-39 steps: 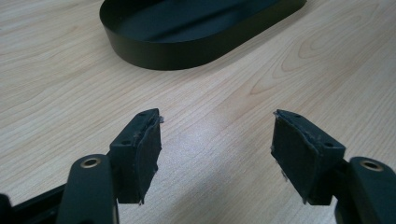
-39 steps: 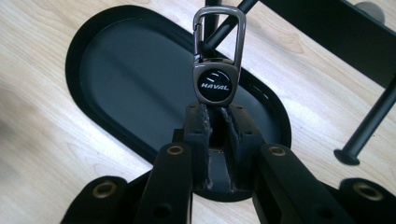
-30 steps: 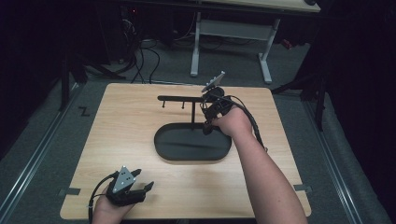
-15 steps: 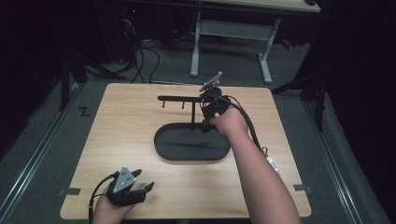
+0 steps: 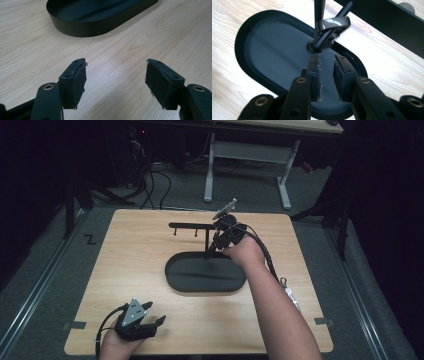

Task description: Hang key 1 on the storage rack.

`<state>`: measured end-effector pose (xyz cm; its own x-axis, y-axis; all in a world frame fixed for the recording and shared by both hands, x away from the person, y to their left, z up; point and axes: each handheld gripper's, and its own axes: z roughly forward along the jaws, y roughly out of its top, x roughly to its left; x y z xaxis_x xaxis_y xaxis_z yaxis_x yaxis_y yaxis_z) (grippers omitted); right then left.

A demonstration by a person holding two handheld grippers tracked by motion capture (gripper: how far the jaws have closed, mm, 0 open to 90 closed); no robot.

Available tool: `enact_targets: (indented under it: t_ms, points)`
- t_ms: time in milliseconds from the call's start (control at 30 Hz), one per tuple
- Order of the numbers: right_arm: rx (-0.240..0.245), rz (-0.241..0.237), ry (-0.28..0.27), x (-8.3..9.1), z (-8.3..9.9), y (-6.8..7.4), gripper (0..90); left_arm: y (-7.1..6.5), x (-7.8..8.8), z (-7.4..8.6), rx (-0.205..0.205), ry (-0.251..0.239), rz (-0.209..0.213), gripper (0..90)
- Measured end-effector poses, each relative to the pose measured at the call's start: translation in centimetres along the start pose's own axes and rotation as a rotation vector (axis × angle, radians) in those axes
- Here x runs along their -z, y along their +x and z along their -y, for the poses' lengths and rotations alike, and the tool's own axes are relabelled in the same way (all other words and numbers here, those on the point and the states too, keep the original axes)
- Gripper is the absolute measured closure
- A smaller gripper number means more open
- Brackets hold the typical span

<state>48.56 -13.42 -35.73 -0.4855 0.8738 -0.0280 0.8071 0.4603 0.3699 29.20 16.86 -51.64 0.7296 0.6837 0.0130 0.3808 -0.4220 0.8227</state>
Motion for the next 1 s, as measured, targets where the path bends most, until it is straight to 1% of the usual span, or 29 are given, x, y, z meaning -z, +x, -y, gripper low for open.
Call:
enact_targets:
  t_ms: [33,67,100,200,300,400,433,533,567,600,667,700,733,800,833,867,967,1000]
  points:
    - [-0.003,-0.004,-0.005,0.0,0.1,0.0,73.2,0.0,0.0,0.0,0.000,-0.001,-0.002,33.2]
    - [0.005,-0.004,-0.009,0.1,0.2,0.0,72.2,0.0,0.0,0.0,-0.001,0.000,-0.002,33.2]
    - [-0.001,-0.009,-0.013,0.2,0.6,0.1,70.8,0.0,-0.1,0.0,-0.002,0.001,-0.001,33.2]
    - [0.001,-0.014,-0.012,0.2,1.0,0.2,69.6,0.0,-0.1,-0.1,-0.007,0.007,0.002,33.2]
    - [0.001,-0.031,-0.015,0.2,1.9,0.4,66.5,-0.1,-0.2,-0.1,-0.009,0.007,0.002,33.2]
    - [0.008,-0.031,-0.018,0.4,2.4,0.5,65.3,-0.2,-0.3,-0.1,-0.014,0.009,0.002,33.2]
    - [0.013,-0.039,-0.024,0.5,2.9,0.6,64.3,-0.3,-0.4,-0.1,-0.013,0.012,0.003,33.2]
    - [0.012,-0.044,-0.019,0.6,3.4,0.8,62.3,-0.3,-0.5,-0.1,-0.022,0.015,0.005,33.7]
    - [0.014,-0.046,-0.021,0.5,4.0,0.8,61.1,-0.4,-0.6,-0.1,-0.025,0.023,0.009,33.7]
    - [0.014,-0.046,-0.021,0.5,4.0,0.8,61.1,-0.4,-0.6,-0.1,-0.025,0.023,0.009,33.7]
    - [0.009,-0.039,-0.014,0.3,4.6,0.8,61.5,-0.5,-0.7,-0.1,-0.023,0.019,0.007,33.7]
    - [-0.001,-0.035,-0.006,0.2,5.3,0.9,61.4,-0.5,-0.7,-0.1,-0.025,0.021,0.007,33.6]
    - [-0.001,-0.035,-0.006,0.2,5.3,0.9,61.4,-0.4,-0.7,-0.1,-0.027,0.025,0.008,33.6]
    - [0.011,-0.029,-0.007,0.0,6.1,0.8,61.3,-0.4,-0.7,-0.1,-0.029,0.028,0.009,33.6]
    - [0.010,-0.033,-0.010,-0.2,6.9,0.6,61.3,-0.4,-0.7,-0.1,-0.028,0.025,0.007,33.6]
    - [0.010,-0.033,-0.010,-0.2,6.9,0.6,61.3,-0.4,-0.7,-0.1,-0.028,0.025,0.007,33.6]
    - [0.000,-0.059,-0.022,-0.6,8.4,0.5,60.1,-0.5,-0.7,-0.1,-0.027,0.028,0.009,33.6]
    - [0.002,-0.061,-0.026,-0.8,8.9,0.5,60.1,-0.5,-0.7,-0.1,-0.028,0.029,0.009,33.7]
